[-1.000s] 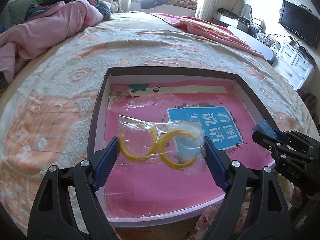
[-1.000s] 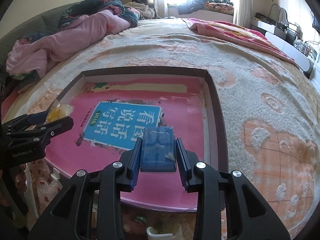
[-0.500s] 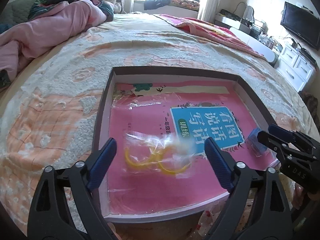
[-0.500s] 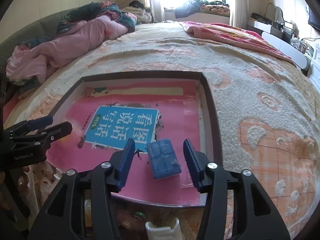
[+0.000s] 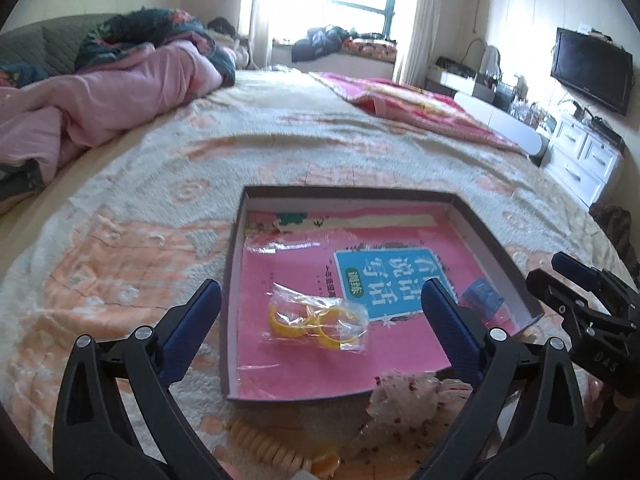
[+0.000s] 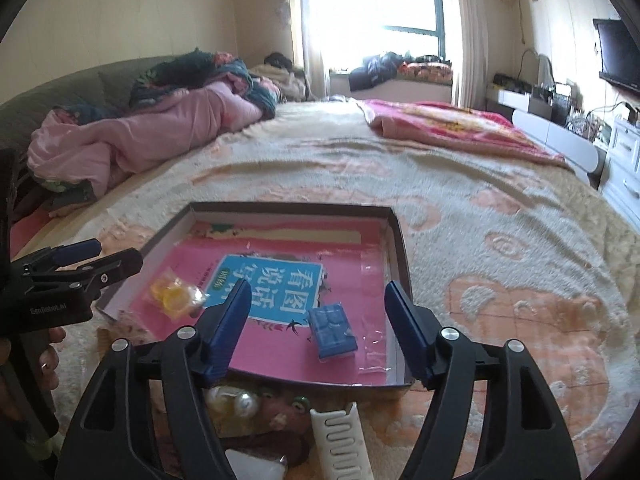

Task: Organize jewelry
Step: 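Move both tools back toward the remaining items beside the tray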

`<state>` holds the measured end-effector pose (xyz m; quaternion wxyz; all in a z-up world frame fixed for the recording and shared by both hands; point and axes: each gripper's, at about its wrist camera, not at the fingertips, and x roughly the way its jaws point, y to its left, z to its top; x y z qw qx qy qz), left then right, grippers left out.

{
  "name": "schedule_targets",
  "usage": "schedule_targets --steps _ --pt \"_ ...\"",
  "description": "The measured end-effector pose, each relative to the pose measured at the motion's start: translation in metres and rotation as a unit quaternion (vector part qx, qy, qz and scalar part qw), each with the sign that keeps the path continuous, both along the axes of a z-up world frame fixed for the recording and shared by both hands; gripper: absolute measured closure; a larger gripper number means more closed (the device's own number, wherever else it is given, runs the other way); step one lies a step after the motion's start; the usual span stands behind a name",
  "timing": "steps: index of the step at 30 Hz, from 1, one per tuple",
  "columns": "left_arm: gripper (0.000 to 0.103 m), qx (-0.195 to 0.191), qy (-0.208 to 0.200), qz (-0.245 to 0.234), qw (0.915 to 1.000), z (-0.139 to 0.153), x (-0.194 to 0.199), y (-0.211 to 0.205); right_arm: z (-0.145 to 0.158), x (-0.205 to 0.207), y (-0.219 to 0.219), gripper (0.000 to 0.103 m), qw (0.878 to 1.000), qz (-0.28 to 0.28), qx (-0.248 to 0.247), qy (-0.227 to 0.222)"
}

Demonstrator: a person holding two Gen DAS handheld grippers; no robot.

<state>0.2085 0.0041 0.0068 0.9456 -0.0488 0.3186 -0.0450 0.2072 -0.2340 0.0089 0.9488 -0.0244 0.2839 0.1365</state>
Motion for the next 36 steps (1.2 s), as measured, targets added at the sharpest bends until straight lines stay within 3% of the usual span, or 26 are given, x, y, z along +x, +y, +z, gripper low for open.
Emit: schedule_targets --steps 7,20,36 --pt "0.011 0.001 -0.035 0.003 0.9994 0.016 -0.022 0.0 0.013 -0.026 0.001 0.028 0.999 0.004 0.002 -0.034" --pt "0.011 -0.024 -0.056 -0.007 0.9981 0.019 -0.057 0.007 0.02 -0.065 -0.006 0.021 0.998 0.005 0.018 -0.052" --pt "0.011 -0.003 -0.019 -0.039 0.999 -0.003 -0.079 0.0 -0.008 -0.115 -0.01 0.021 1.0 0.017 0.012 -0.014"
